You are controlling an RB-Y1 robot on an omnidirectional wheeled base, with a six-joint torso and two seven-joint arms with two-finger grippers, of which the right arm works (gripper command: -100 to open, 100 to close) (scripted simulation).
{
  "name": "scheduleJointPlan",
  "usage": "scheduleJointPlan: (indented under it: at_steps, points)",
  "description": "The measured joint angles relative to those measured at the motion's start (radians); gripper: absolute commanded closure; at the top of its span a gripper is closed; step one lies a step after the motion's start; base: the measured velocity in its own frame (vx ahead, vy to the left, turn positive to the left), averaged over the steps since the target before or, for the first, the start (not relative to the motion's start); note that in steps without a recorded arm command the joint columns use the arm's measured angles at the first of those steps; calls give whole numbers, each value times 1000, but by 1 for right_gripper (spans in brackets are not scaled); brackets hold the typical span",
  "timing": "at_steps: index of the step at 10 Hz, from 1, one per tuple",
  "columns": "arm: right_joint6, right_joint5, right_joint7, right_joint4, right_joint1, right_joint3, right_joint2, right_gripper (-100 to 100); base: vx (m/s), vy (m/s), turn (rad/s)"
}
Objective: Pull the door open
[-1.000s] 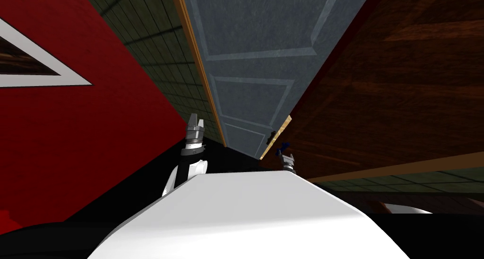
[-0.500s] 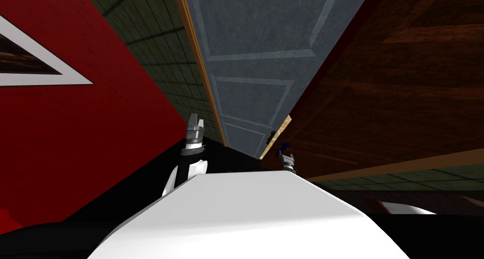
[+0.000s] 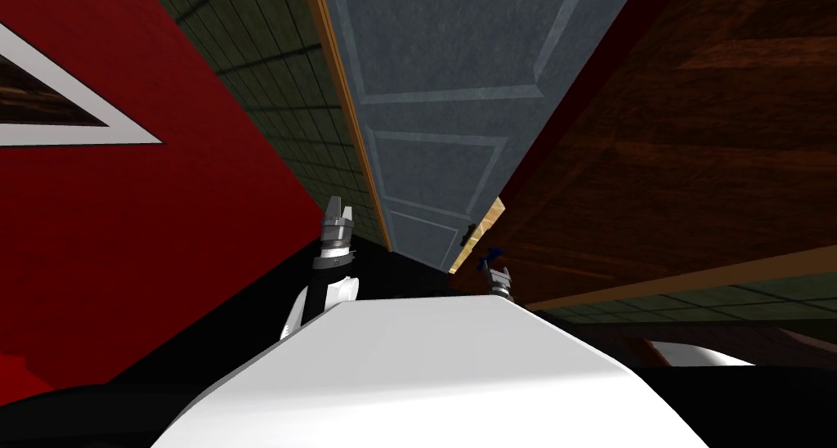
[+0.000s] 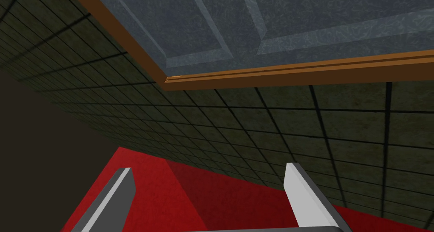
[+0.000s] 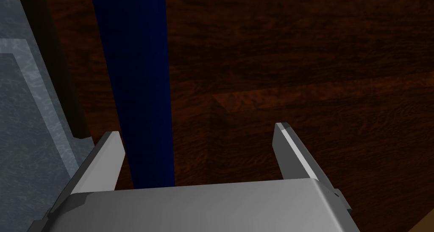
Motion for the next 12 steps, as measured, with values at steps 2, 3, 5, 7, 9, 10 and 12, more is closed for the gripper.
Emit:
scheduleJointPlan:
  at_steps: [2, 3, 5, 7, 9, 10, 12]
  points:
    - [9, -1, 4, -13, 15, 0, 1, 100, 3, -1, 4]
    - [0, 1, 2, -3, 12, 2, 3, 100, 7, 6, 9]
    - [1, 0, 5, -14, 19, 1, 4, 100, -7, -5, -23]
    - [-25, 6, -14, 51, -18, 9, 4, 100, -60, 10, 123]
    - [-47, 30, -43, 25, -23, 48, -13, 100, -198, -39, 194]
    - [-55, 41, -58, 14, -22, 69, -24, 100, -171, -73, 96]
    - [-65, 59, -82, -5, -9, 101, -42, 100, -190, -64, 138]
